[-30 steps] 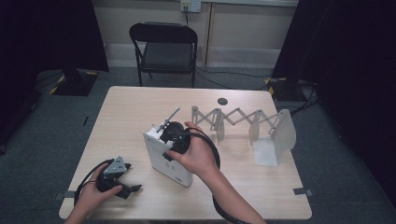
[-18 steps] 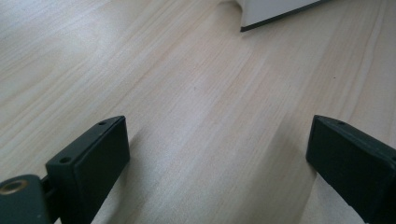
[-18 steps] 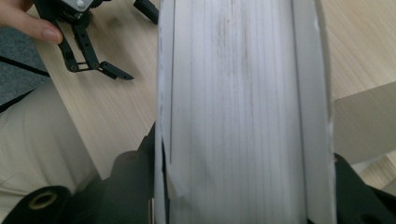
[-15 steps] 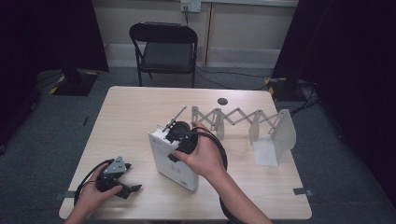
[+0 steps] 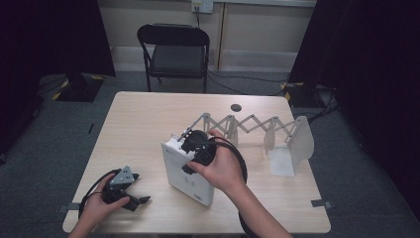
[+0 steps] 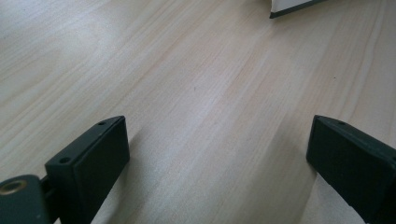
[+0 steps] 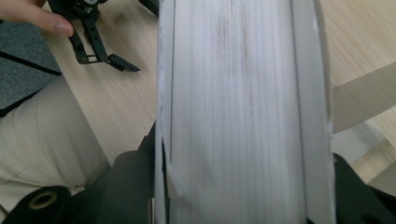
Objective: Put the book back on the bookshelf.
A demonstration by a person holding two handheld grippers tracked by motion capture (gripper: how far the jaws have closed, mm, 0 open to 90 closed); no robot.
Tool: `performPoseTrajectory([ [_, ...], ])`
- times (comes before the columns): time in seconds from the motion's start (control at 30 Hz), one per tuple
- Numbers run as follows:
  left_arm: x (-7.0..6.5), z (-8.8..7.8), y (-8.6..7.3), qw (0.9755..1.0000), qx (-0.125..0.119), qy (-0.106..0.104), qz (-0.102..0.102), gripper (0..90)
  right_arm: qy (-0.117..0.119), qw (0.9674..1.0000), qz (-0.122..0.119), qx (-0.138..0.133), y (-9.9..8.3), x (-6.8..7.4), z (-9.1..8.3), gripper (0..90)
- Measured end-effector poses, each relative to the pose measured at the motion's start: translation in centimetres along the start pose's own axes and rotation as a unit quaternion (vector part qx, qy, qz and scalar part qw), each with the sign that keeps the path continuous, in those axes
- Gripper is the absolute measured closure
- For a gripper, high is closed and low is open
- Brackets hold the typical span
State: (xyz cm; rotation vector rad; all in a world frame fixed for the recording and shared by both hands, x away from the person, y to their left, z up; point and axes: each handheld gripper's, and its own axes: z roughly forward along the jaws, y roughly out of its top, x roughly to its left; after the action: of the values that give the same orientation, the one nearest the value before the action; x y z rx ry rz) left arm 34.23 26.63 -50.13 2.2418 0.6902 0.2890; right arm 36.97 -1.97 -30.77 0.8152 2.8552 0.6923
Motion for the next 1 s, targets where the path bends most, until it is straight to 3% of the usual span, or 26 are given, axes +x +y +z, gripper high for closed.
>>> performPoseTrajectory([
  [1.0,0.0,0.1,0.1,1.0,0.001,-0.003,-0.001,4.4,-0.006,1.0,-0.001,0.006,-2.9,-0.8,-2.2,52.9],
])
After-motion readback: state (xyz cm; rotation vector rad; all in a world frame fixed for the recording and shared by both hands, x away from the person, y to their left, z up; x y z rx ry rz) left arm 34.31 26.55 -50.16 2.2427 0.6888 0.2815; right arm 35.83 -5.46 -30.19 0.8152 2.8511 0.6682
